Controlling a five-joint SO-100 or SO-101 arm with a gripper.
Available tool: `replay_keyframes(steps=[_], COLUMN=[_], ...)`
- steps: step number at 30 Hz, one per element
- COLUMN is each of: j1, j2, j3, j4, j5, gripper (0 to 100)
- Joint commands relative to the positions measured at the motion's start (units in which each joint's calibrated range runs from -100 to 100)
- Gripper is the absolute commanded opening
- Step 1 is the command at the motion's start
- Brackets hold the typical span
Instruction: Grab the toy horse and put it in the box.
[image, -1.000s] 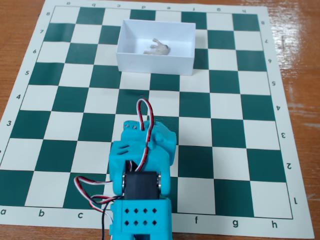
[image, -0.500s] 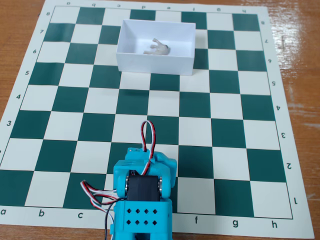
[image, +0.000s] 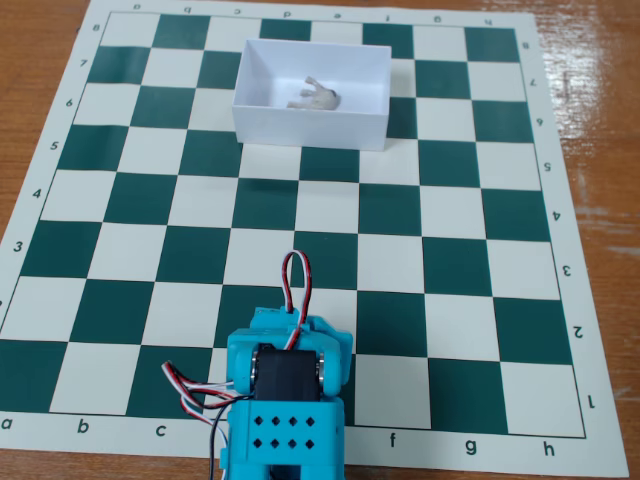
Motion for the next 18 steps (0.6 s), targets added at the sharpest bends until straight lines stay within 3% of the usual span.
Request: replay_keyframes(steps=[1,18], j1=[-0.8,-1.1], j2=[-0.2,-0.2], j3=[0.4,0.4], j4=[0.3,0.3], j5=[0.2,0.2], gripper=[0,0])
